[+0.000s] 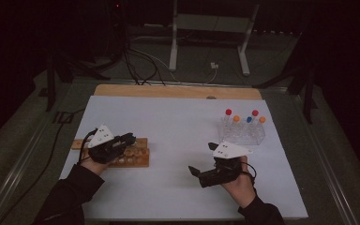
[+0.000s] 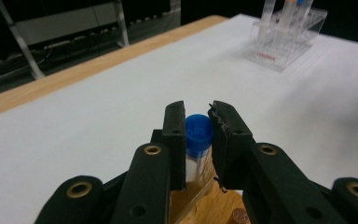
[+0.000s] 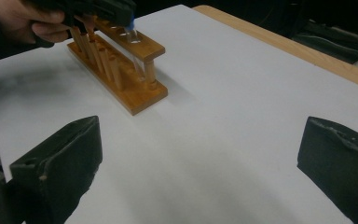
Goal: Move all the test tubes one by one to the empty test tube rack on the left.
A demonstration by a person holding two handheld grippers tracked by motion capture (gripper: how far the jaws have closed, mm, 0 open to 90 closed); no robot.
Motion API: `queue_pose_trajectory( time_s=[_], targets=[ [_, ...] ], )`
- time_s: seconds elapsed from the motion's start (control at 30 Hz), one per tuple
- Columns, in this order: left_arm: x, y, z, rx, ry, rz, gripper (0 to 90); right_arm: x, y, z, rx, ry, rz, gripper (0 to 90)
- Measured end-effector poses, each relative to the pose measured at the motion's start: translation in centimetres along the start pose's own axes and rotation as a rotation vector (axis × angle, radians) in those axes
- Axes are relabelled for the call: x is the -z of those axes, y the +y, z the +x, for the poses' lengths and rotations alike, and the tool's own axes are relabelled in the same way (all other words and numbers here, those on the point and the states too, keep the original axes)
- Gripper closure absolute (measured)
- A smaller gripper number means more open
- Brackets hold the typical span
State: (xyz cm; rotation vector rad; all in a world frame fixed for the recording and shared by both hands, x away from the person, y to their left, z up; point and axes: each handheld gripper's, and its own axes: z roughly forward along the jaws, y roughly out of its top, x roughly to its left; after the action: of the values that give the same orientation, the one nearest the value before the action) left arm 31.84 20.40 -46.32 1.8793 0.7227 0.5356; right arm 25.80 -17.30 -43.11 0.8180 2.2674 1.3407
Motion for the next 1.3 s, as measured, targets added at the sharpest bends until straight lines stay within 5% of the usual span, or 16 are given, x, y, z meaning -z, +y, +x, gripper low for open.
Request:
queue_pose_trajectory(
  time_s=[0.23, 0.43, 0.63, 0.83, 1.03, 1.3],
  targets=[
    [0.0, 0.1, 0.3, 0.018, -0.036, 0.010, 74.2, 0.4, 0.3, -0.3, -0.012, 0.013, -0.006, 0.0],
    [0.8, 0.5, -0.3, 0.008, -0.062, -0.004, 50.3, 1.7, 1.1, -1.3, -0.020, -0.021, -0.049, 0.0],
    [2.6, 0.7, -1.9, 0.002, -0.097, -0.006, 20.5, 4.3, 1.9, -4.2, -0.064, -0.090, -0.100, 0.0],
    [3.7, 0.0, -3.2, 0.019, -0.108, -0.015, 6.2, 6.2, 1.5, -7.1, -0.110, -0.190, -0.121, 0.0],
    [4.8, -1.7, -4.5, 0.037, -0.121, -0.006, 2.9, 7.1, 0.4, -9.5, -0.155, -0.284, -0.128, 0.0],
    [5.2, -3.6, -5.3, 0.041, -0.123, 0.026, 2.7, 6.0, -2.6, -12.5, -0.232, -0.390, -0.090, 12.3]
  ],
)
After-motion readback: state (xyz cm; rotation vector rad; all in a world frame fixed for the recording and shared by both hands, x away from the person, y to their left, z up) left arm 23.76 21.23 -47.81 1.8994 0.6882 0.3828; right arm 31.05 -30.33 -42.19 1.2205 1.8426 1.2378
